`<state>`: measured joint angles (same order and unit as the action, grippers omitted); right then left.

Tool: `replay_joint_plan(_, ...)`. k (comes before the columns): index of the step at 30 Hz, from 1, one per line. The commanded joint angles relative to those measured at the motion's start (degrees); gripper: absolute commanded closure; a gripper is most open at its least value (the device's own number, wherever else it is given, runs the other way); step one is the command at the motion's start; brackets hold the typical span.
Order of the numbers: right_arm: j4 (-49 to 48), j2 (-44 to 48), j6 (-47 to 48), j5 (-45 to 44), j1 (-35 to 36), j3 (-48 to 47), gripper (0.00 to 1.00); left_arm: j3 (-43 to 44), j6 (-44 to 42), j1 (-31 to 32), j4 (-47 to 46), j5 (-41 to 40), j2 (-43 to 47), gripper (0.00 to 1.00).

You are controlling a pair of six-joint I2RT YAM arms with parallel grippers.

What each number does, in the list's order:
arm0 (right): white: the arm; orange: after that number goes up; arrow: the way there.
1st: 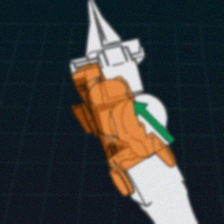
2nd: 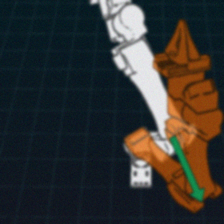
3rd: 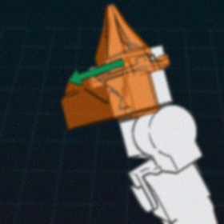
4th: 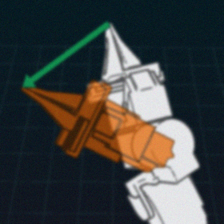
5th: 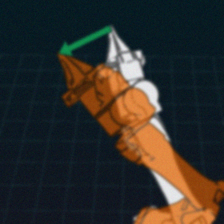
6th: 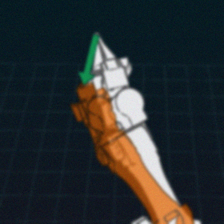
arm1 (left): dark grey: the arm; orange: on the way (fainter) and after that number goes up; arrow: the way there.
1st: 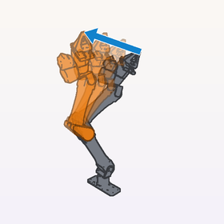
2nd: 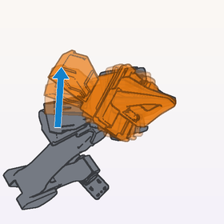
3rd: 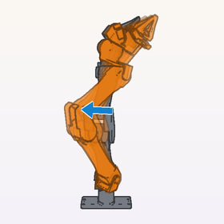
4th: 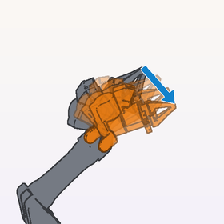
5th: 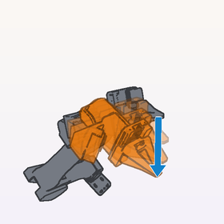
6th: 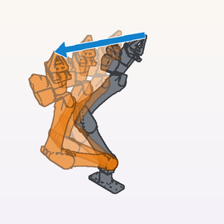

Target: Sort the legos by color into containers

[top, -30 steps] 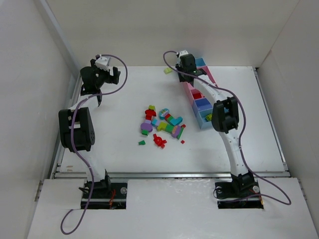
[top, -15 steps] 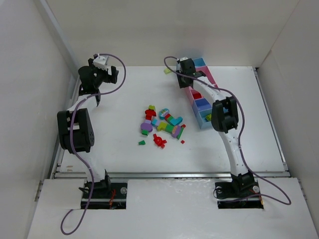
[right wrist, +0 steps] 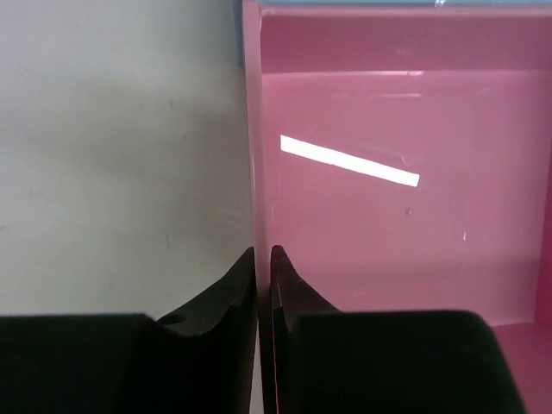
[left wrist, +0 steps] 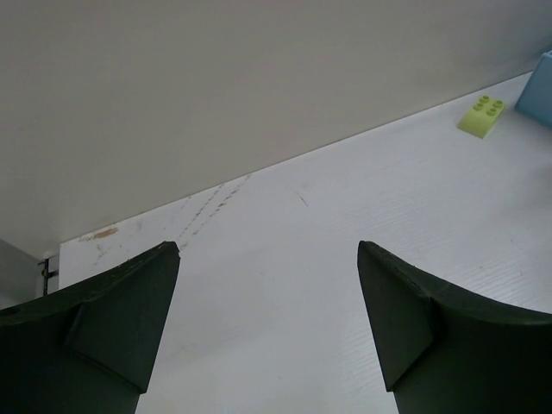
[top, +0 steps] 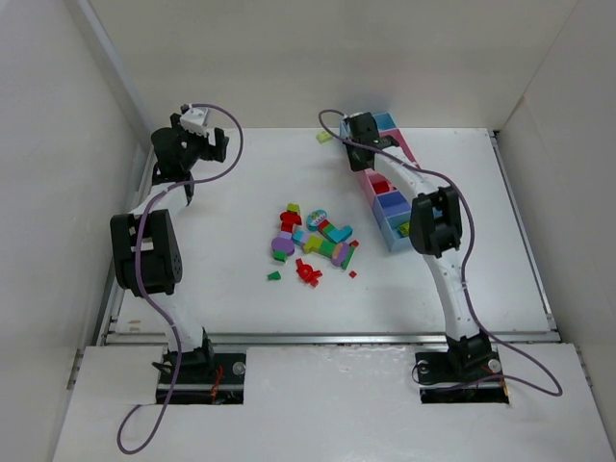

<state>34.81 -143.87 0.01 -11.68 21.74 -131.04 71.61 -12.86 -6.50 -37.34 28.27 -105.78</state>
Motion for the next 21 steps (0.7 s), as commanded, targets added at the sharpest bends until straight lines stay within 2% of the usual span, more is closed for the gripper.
replay_joint_plan(1, -3.16, -2.54, 0.43, -0.27, 0.15, -6.75, 0.85, -0.51, -0.15, -0.27, -1.51, 0.38, 3.38, 0.19)
replay_joint_plan(8, -3.34, -5.36, 0.96, -0.36, 0.15, -10.28, 0.85, -0.51, -0.15, -1.41, -1.51, -0.15, 3.38, 0.18)
replay_joint_plan(12, -4.74, -5.89, 1.66, 4.64, 0.15, -10.28, 0.85, 0.02, -0.15, -1.41, -1.51, -0.67, 2.86, 0.18)
replay_joint_plan(17, -5.28, -8.35, 4.29, 5.18, 1.38, -15.73, 0.91, 1.07, -0.15, -1.41, -1.51, -0.15, 2.33, 0.18)
replay_joint_plan(21, -9.85, -7.74, 4.30, 5.71, 1.91, -15.12, 0.96, 1.60, -0.15, -1.41, -1.51, -0.15, 1.80, 0.18)
